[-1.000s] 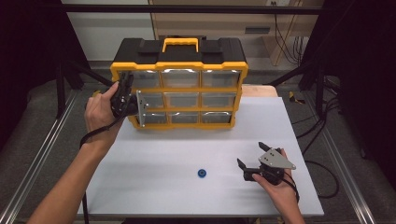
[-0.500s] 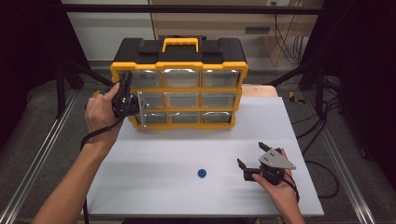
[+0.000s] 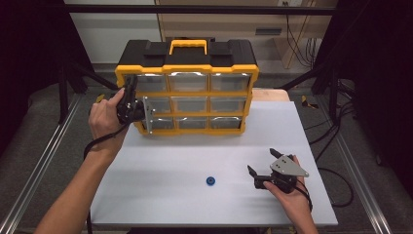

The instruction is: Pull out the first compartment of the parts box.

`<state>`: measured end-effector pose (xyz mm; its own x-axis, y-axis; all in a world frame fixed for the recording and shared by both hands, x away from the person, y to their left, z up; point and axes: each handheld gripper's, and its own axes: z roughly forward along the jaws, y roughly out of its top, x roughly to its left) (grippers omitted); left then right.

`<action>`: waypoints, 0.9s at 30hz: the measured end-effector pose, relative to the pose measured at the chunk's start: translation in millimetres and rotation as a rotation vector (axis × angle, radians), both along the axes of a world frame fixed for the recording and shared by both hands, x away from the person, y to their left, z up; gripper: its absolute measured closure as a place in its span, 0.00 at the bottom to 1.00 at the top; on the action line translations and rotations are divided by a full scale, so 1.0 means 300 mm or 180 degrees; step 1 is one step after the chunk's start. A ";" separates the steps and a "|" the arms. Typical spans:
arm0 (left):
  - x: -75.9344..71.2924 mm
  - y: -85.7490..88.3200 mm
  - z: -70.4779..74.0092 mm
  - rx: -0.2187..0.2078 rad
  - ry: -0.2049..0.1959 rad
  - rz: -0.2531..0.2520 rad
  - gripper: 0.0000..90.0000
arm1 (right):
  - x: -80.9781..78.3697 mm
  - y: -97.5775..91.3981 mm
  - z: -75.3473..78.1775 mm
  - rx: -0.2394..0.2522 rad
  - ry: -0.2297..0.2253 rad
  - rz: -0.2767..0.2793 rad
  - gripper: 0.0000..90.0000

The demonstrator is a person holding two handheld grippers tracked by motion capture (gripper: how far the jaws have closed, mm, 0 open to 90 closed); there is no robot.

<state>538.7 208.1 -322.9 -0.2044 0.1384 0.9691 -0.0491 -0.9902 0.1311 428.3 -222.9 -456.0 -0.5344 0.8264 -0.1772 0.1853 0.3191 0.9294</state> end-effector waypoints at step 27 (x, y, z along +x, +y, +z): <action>-0.102 -0.002 -0.004 -0.0006 -0.0036 -0.0031 0.91 | -0.003 0.004 0.006 0.0013 -0.0023 0.0027 0.06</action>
